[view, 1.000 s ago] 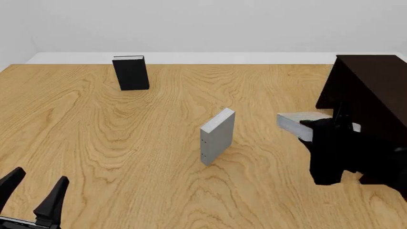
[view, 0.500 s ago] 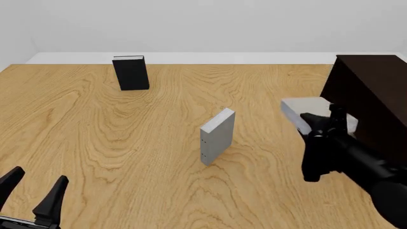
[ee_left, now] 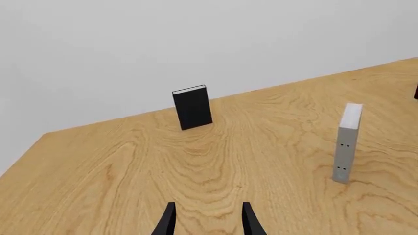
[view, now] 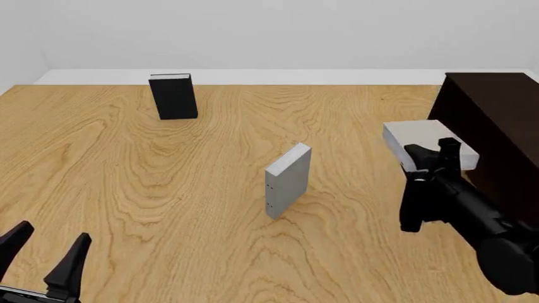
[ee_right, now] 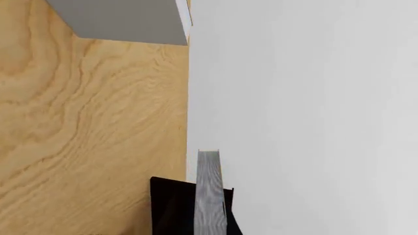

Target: Pick up the book on the right and place it on the cabinet shelf.

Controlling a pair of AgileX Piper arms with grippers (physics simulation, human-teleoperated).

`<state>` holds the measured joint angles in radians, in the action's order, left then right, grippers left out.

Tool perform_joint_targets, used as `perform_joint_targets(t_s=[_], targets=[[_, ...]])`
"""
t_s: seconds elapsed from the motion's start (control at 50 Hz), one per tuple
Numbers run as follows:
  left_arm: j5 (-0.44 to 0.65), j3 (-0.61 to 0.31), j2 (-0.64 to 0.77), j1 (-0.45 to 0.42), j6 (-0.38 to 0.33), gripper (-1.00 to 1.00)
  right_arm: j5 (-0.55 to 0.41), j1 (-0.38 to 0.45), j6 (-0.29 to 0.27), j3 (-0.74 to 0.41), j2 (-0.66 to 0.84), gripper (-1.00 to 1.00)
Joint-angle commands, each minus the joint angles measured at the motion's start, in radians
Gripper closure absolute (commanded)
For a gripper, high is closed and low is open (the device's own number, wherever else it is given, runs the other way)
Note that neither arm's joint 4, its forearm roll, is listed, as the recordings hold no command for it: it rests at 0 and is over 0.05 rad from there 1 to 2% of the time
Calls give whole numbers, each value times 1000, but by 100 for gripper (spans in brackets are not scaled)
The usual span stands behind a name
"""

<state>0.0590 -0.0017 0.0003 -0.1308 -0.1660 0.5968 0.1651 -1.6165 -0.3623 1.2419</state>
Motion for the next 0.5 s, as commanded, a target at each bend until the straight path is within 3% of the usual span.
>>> perform_joint_targets(t_s=[0.02,0.3,0.5], targets=[[2,1,0,1,3,-100,62,-35,23,-28,42,100],[1,0,0,4,0,-100,143,-33,32,-35,140,100],[2,1,0,2,-2,-100,210,-77,38,-48,190,100]])
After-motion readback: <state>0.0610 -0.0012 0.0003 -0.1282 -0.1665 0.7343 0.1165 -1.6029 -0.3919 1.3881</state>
